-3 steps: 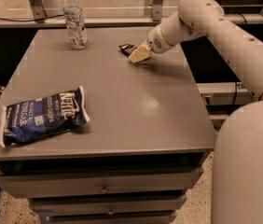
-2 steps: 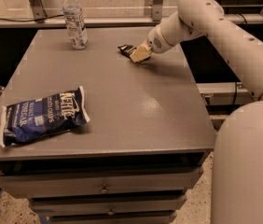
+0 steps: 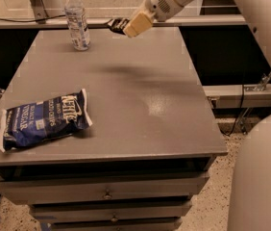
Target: Pick rxbar chocolate
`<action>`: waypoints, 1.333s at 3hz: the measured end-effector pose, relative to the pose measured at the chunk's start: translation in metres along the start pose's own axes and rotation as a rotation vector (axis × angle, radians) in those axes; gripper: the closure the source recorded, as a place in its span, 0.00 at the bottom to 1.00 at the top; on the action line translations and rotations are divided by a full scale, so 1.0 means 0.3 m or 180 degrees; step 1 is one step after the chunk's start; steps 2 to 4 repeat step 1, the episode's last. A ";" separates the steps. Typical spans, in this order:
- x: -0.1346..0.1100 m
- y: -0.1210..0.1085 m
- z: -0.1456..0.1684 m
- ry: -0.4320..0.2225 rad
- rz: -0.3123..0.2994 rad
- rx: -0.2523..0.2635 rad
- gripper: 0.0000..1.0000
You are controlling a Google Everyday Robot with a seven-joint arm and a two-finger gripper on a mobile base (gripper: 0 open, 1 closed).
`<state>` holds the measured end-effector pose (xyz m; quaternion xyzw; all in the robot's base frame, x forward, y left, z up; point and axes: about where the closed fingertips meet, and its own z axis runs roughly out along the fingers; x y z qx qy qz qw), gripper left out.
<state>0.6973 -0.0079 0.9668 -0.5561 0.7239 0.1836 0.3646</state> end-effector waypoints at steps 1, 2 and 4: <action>-0.097 0.094 -0.070 0.0054 -0.0210 -0.0194 1.00; -0.097 0.094 -0.070 0.0054 -0.0210 -0.0194 1.00; -0.097 0.094 -0.070 0.0054 -0.0210 -0.0194 1.00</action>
Offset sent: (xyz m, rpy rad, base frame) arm 0.0000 0.0000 0.0000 0.0000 0.0000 0.0000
